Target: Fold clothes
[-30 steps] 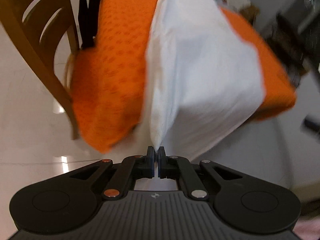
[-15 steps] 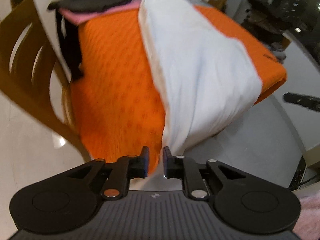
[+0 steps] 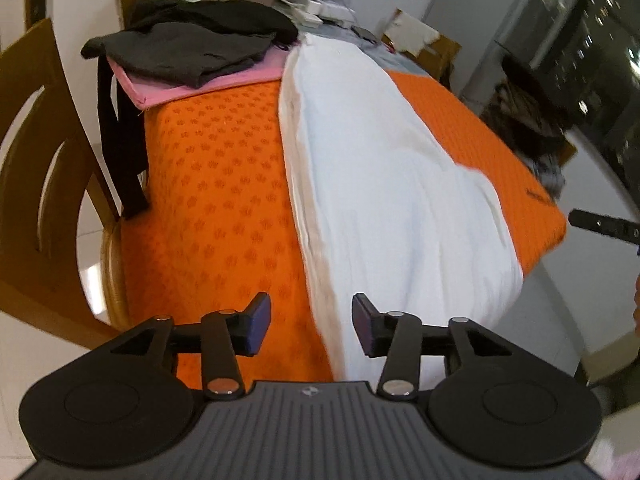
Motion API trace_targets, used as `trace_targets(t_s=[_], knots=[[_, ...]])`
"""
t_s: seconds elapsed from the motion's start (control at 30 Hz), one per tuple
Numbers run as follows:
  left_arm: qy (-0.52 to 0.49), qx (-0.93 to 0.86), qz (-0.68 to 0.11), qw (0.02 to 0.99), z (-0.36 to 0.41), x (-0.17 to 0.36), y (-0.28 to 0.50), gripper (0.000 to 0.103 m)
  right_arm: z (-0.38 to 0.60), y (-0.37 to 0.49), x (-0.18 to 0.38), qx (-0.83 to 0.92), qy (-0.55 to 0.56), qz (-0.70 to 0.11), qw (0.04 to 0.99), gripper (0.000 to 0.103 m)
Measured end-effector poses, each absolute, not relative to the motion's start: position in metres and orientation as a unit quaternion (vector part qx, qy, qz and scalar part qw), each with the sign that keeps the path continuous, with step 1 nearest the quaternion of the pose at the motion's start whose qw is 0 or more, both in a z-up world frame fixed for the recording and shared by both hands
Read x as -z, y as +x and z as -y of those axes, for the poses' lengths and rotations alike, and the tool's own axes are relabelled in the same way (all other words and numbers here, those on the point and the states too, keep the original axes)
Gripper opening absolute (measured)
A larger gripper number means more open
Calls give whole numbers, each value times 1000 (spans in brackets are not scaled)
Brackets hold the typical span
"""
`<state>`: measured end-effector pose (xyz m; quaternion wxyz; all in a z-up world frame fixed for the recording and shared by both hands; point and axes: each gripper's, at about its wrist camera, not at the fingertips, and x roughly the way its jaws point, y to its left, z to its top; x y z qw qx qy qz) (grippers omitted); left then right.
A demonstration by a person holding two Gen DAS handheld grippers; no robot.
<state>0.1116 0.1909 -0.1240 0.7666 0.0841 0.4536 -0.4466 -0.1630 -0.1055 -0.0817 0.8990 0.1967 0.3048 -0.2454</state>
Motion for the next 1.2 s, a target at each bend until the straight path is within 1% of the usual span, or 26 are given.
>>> trace_targets(t_s=[0.07, 0.13, 0.27, 0.3, 0.5, 0.57, 0.63, 0.67, 0.8, 0.97, 1.0, 1.03, 1.1, 1.13, 1.17, 1.2], knots=[[70, 434, -458, 772, -175, 126, 123, 52, 128, -150, 78, 239, 192, -307, 901, 55], [57, 420, -462, 779, -158, 128, 133, 55, 154, -133, 76, 226, 185, -312, 904, 55], [37, 381, -471, 795, -120, 134, 157, 56, 208, -93, 74, 188, 179, -312, 914, 55], [29, 370, -474, 798, -112, 135, 163, 58, 222, -83, 74, 177, 181, -311, 916, 55], [-32, 314, -495, 809, -66, 150, 200, 63, 303, -4, 80, 114, 196, -318, 921, 56], [-38, 302, -499, 811, -52, 154, 209, 66, 326, 26, 89, 94, 211, -325, 917, 56], [-46, 301, -499, 811, -41, 158, 218, 71, 345, 53, 98, 76, 224, -328, 914, 57], [-50, 302, -499, 811, -36, 160, 222, 72, 352, 66, 104, 71, 223, -330, 915, 59], [-57, 303, -503, 808, -23, 170, 237, 72, 374, 112, 136, 55, 237, -347, 906, 59], [-56, 317, -487, 812, -18, 182, 246, 73, 396, 149, 176, 43, 320, -355, 877, 60], [-60, 319, -483, 813, -18, 182, 246, 74, 400, 154, 184, 43, 338, -354, 871, 60], [-68, 319, -482, 813, -19, 183, 246, 74, 402, 158, 189, 41, 350, -353, 867, 63], [-86, 316, -480, 814, -22, 185, 245, 72, 404, 163, 197, 37, 372, -347, 860, 65], [-96, 316, -480, 813, -24, 185, 245, 68, 405, 164, 200, 36, 382, -344, 857, 64], [-108, 322, -483, 807, -25, 186, 244, 61, 407, 164, 203, 32, 397, -340, 852, 62], [-116, 327, -487, 802, -25, 187, 244, 52, 408, 165, 206, 31, 414, -336, 845, 60]])
